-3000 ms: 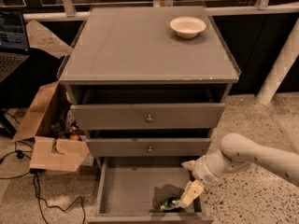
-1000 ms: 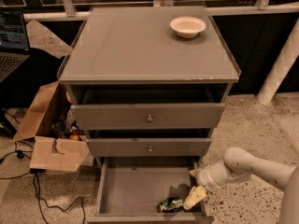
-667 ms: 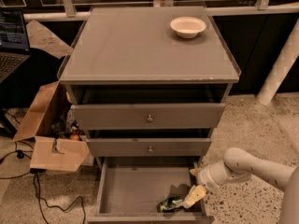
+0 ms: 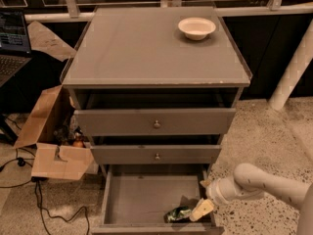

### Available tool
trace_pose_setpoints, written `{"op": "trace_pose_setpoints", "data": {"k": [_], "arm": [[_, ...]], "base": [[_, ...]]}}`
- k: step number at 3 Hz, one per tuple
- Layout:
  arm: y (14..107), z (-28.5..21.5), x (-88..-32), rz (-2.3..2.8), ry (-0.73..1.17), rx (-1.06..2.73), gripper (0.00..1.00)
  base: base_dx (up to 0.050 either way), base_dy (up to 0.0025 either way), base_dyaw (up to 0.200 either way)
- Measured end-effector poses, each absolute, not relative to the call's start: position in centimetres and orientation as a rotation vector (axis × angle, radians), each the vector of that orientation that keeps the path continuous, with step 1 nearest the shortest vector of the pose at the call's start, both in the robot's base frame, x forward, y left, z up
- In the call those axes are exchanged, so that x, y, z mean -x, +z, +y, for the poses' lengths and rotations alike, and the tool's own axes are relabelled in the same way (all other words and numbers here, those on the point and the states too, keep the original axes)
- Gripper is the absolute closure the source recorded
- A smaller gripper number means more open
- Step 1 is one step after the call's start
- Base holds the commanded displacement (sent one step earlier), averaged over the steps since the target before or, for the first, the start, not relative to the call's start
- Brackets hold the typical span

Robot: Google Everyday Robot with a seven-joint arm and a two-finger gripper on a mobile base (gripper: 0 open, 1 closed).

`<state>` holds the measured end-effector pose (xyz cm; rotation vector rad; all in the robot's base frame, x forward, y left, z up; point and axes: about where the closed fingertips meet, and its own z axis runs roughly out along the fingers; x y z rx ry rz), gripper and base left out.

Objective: Pick green can from bottom drawer and place on counter

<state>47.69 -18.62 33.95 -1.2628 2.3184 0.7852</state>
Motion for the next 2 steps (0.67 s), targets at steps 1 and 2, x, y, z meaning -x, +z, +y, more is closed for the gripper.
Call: {"op": "trace_pose_setpoints", "data": {"k": [1, 2], "arm": [[31.0, -18.6, -48.2, 2.304, 0.722, 1.242, 0.0], [29.5, -18.4, -49.5, 2.276, 0.677, 1.256, 0.0]], "base": [[0.0, 0.0, 0.0], [0.0, 0.0, 0.0]]}}
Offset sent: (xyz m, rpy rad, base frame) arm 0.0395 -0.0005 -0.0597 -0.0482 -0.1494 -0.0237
